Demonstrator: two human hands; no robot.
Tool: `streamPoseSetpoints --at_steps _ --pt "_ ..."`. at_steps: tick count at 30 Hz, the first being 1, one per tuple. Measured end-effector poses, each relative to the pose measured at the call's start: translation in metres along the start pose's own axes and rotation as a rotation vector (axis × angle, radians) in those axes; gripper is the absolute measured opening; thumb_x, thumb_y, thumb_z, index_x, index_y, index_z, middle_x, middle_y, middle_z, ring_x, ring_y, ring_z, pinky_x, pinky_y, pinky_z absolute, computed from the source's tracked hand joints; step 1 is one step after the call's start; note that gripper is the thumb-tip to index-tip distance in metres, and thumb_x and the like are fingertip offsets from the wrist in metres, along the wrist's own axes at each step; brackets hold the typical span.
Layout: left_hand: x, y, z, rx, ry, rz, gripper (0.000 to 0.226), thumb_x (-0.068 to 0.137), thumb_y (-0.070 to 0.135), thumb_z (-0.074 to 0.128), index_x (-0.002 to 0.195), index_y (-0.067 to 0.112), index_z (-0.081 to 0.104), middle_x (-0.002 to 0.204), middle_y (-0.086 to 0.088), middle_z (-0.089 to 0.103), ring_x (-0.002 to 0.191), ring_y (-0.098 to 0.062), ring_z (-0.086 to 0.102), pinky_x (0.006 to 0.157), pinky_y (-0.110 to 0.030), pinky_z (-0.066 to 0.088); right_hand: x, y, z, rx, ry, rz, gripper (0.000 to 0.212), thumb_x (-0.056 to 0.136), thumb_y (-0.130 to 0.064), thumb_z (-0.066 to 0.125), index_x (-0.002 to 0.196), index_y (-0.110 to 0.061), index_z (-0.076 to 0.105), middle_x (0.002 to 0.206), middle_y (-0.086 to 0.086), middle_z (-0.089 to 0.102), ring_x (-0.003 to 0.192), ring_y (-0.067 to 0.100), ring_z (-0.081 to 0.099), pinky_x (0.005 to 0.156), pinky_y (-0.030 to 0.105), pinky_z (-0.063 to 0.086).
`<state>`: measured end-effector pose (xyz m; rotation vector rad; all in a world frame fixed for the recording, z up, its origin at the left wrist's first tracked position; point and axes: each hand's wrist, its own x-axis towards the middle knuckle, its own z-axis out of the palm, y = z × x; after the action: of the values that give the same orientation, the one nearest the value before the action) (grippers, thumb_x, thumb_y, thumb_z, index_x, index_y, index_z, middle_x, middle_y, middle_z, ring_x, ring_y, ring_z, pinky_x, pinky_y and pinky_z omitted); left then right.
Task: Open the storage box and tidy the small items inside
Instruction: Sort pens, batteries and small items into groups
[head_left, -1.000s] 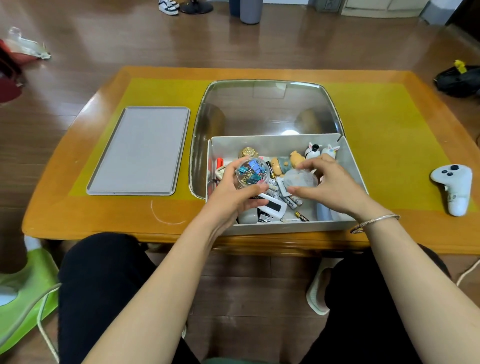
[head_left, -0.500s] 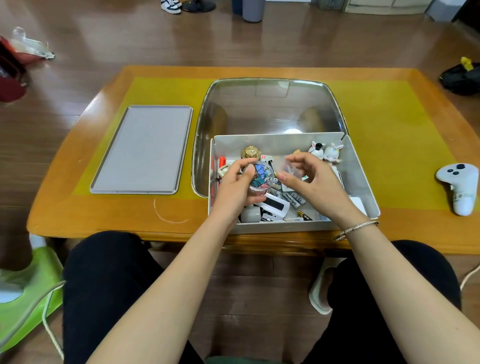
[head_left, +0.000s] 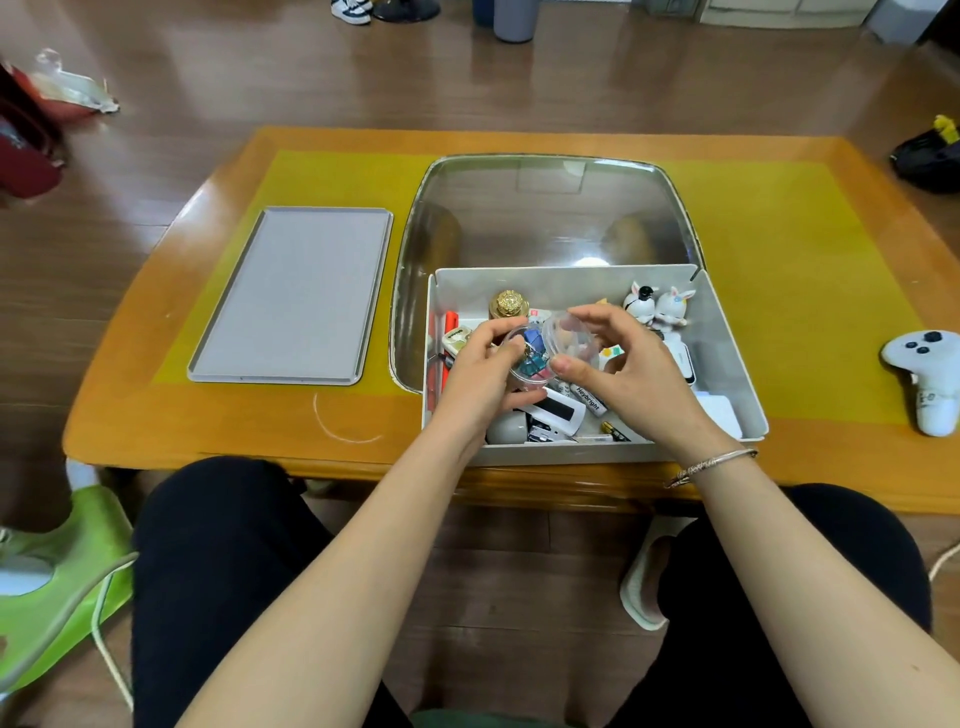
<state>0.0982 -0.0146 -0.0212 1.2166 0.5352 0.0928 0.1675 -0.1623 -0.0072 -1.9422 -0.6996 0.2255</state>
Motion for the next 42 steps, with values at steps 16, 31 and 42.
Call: streamPoseSetpoints --at_steps 16,31,42 --pt "-0.005 0.004 0.006 -0.102 -0.089 -0.041 0.037 0.099 0.041 0.045 0.124 0.016 0.055 0.120 -0.012 0.060 0.099 -0.024 0.068 0.071 -0.033 0.057 0.001 -0.006 0.002 -0.238 -0.049 -0.164 0.064 0.067 -0.025 0.084 0.124 -0.016 0.058 0.108 -0.012 0.052 0.097 0.001 0.048 0.084 0.008 0.035" --pt "-0.008 0.004 0.005 -0.032 -0.146 0.062 0.032 0.098 0.019 0.052 0.129 0.014 0.050 0.113 -0.003 0.064 0.100 -0.016 0.068 0.073 -0.030 0.057 0.002 0.001 0.000 0.303 -0.107 0.260 0.020 0.096 -0.023 0.051 0.103 -0.011 0.065 0.097 0.010 0.067 0.082 0.016 0.065 0.068 0.030 0.058" --pt "-0.007 0.000 -0.003 0.028 -0.240 -0.001 0.041 0.087 0.029 0.062 0.122 0.010 0.054 0.109 -0.006 0.069 0.106 -0.018 0.065 0.087 -0.035 0.056 0.005 0.011 -0.003 0.586 -0.089 0.274 0.022 0.091 -0.019 0.054 0.096 -0.002 0.066 0.080 0.005 0.070 0.069 0.011 0.064 0.058 0.020 0.054"
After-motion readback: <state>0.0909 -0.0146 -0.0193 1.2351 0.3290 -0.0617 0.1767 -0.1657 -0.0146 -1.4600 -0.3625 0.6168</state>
